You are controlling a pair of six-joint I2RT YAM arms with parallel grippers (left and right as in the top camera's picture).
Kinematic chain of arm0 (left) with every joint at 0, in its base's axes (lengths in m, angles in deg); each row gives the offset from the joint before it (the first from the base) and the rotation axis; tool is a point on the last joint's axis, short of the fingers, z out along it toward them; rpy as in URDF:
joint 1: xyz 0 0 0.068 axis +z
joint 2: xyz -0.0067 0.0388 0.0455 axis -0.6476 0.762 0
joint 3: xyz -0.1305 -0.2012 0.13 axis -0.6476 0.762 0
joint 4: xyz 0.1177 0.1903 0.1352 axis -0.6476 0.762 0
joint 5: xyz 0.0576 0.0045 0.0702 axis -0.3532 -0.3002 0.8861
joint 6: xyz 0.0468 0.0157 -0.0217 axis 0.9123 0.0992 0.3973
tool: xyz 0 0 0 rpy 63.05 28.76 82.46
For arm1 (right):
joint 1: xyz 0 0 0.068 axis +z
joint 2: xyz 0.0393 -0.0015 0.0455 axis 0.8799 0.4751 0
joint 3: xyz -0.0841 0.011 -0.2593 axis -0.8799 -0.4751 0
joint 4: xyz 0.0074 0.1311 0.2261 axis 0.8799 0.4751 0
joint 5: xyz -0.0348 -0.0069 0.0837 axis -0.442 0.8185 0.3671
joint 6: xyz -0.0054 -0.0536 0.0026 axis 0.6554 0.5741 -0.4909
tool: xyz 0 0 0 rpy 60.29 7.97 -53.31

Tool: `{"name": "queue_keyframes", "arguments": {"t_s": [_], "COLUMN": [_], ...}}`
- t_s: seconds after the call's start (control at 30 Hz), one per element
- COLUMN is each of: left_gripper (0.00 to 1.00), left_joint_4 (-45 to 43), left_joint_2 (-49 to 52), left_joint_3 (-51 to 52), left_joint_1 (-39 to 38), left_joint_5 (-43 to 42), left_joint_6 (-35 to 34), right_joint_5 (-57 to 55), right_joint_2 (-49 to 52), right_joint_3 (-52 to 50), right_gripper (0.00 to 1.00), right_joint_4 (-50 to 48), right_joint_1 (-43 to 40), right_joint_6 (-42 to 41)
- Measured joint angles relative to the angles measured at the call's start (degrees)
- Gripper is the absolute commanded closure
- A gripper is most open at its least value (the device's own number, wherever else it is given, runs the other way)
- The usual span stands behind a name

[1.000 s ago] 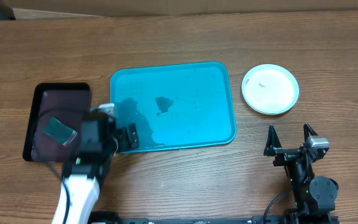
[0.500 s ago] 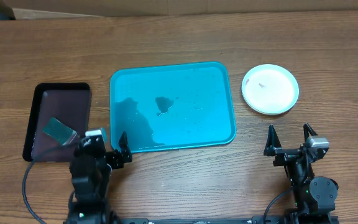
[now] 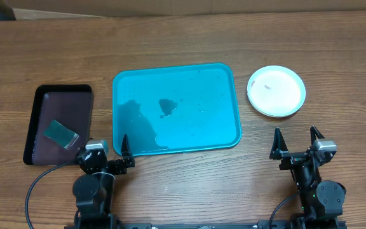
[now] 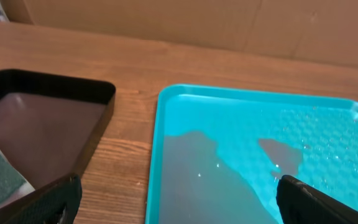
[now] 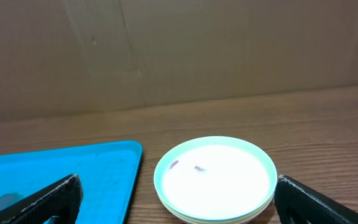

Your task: Clean dirty plates on tray and stack at the side

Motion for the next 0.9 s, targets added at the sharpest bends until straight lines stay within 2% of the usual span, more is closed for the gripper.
{"name": "queue_keyframes", "arguments": {"t_s": [0.33,0.67,0.9], "left_gripper": [0.0,0.0,0.0], "left_joint_4": [0.0,0.04,0.04], "left_joint_2": [-9.03,-9.18,-9.18], "left_joint_3": [-0.02,-0.02,-0.02], "left_joint_1": [0.0,-0.17,-1.99], "left_joint_5": [0.35,0.35,0.39], "left_joint_6": [0.13,1.44,5.68], "right_joint_5": [0.0,0.0,-0.02], "right_joint_2": [0.0,0.0,0.0], "right_joint_3": [0.0,0.0,0.0], "right_gripper": [0.0,0.0,0.0], "right_joint_4": [-0.02,0.0,-0.02], "right_joint_1": [0.0,0.0,0.0], "right_joint_6": [-0.02,0.0,-0.02]}}
